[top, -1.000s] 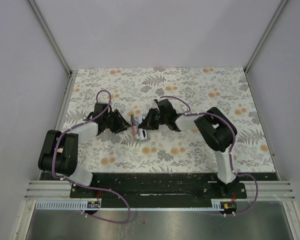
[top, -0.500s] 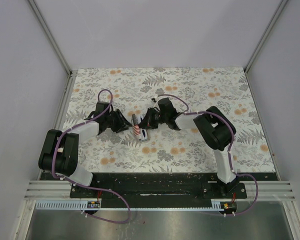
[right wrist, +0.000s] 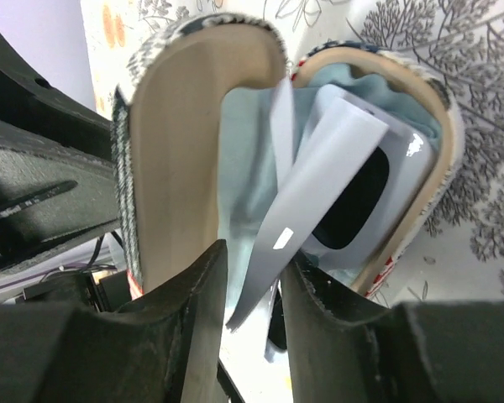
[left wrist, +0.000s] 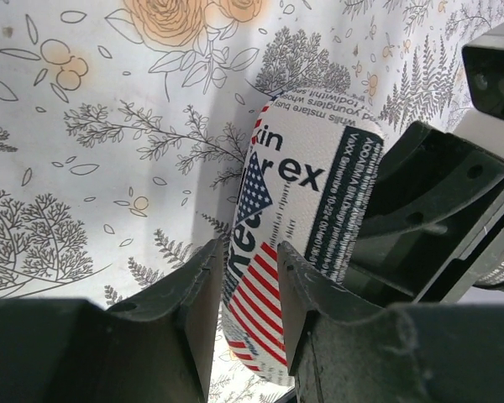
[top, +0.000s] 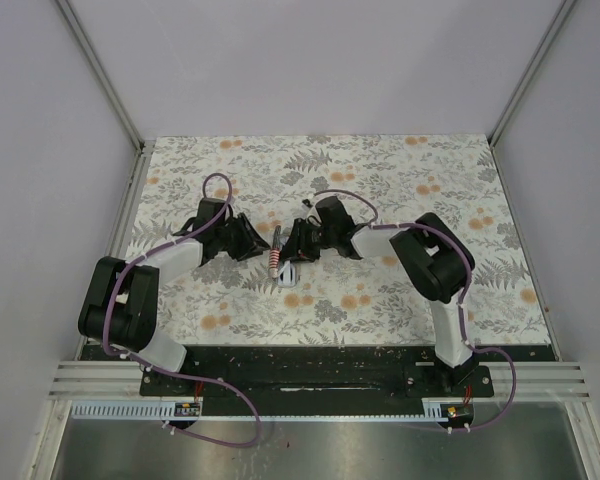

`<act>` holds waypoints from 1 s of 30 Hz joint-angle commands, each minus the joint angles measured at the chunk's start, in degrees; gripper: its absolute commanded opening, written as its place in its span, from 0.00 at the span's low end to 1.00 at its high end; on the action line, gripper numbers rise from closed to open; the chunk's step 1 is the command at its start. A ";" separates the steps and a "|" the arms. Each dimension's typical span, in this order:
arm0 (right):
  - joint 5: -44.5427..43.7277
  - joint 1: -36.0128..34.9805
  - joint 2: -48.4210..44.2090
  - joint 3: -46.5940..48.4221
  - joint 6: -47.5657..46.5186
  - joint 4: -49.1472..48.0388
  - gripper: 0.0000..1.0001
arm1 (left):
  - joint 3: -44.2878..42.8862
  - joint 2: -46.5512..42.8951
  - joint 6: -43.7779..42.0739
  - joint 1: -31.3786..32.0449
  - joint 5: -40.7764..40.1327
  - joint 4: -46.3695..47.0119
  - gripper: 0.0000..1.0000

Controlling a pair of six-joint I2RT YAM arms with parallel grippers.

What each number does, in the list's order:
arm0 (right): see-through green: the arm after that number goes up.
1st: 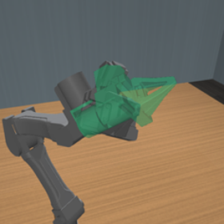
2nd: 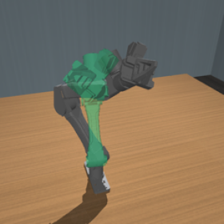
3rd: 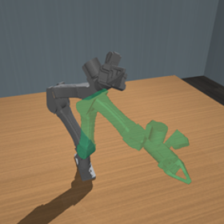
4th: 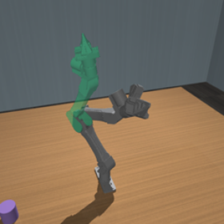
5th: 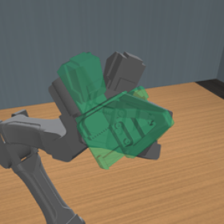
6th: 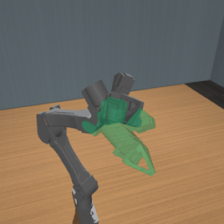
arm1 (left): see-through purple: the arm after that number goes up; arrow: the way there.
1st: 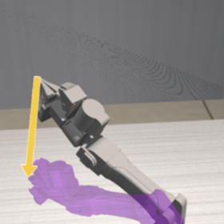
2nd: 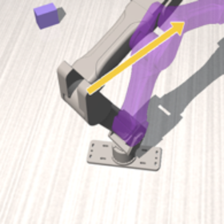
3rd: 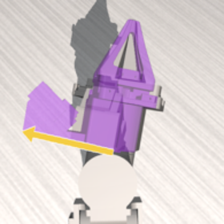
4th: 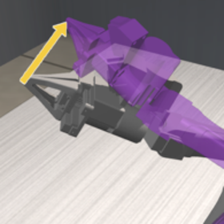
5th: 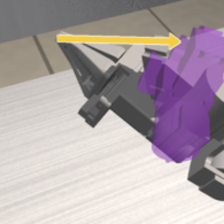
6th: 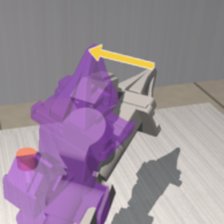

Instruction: Organize the sunglasses

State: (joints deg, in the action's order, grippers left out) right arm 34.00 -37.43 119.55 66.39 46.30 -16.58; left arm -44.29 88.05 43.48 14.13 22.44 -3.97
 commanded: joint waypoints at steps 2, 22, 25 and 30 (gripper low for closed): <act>-3.67 -0.80 -6.34 2.51 -4.82 9.27 0.42 | -2.64 -2.18 -0.77 0.81 -0.99 -0.25 0.36; -15.10 1.57 -18.56 -8.81 -0.96 10.26 0.39 | -4.75 -3.41 -1.91 0.99 -1.34 -2.54 0.34; -14.40 1.92 -16.98 -9.79 -0.16 9.37 0.28 | -5.36 -3.15 -1.91 1.25 -0.90 -2.36 0.33; -12.73 2.01 -12.24 -9.09 0.80 7.88 0.14 | -6.33 -2.27 -1.91 2.39 -0.55 -2.10 0.29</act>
State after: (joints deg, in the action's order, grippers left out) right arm 20.69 -35.70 104.33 56.49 45.78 -5.30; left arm -47.97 86.91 42.24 15.53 21.80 -7.64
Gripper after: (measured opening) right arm 0.173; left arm 0.308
